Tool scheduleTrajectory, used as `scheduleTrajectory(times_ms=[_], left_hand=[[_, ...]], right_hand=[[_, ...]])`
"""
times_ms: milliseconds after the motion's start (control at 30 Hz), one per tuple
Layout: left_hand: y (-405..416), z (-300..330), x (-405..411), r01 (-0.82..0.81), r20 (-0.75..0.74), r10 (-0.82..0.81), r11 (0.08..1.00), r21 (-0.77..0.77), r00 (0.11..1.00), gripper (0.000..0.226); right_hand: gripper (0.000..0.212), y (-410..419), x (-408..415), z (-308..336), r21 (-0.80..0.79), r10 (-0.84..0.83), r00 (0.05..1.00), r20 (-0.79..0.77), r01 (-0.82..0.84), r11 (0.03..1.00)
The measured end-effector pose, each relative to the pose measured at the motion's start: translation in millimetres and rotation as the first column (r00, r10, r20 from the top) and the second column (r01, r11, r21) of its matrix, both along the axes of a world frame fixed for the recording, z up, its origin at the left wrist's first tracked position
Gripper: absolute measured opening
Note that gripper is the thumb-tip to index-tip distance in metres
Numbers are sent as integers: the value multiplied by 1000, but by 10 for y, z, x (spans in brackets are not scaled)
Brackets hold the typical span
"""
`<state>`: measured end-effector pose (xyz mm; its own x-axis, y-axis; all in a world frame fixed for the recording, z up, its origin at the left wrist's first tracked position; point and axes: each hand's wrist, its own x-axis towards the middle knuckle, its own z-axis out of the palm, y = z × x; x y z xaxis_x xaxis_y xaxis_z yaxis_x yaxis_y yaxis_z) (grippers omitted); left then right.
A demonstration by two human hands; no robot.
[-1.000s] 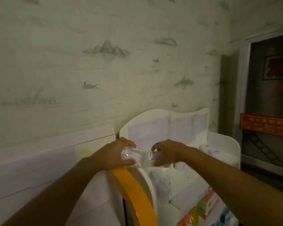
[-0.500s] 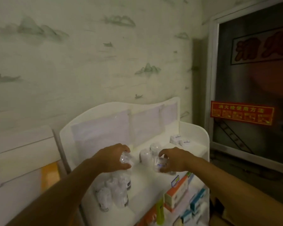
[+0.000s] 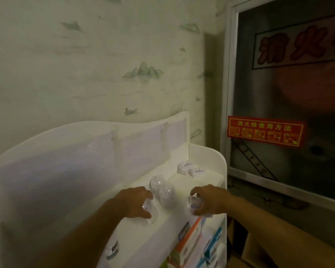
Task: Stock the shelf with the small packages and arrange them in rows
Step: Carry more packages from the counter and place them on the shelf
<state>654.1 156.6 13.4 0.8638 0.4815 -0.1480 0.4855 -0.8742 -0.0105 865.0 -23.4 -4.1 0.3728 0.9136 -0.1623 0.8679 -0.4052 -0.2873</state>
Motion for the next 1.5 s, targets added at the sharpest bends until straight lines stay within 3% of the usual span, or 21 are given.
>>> scheduleTrajectory(times_ms=[300,500,867,933,1033,1267,1400,1500], left_hand=[[562,-496,674,92,-62,-94,995,-22,994,71],[719,-519,937,167,-90,-159,982,89,983,69],[894,-831,1466,156,21,-160,978,137,987,49],[915,-852,1507,130,32,-135,983,128,990,52],[926,-803,1519,128,-14,-127,986,111,992,79],[890,-618,1347,-9,133,-11,989,147,991,51],[932,-382,1268,-106,105,92,985,139,990,73],[893,-110,1223,-129,65,120,976,174,991,80]], right_hand=[[67,730,543,-250,-60,10,999,38,-7,998],[65,1008,923,-395,-62,-9,999,41,12,998],[63,1664,1753,-695,-32,119,992,40,-118,992],[63,1772,1873,-769,-31,147,988,48,-146,989],[61,1897,1970,-883,-46,192,980,52,-189,981],[65,2088,2051,-970,-95,296,943,153,-284,954],[76,2121,2086,-784,-124,323,942,95,-311,942],[67,2171,2081,-480,-119,367,925,97,-356,927]])
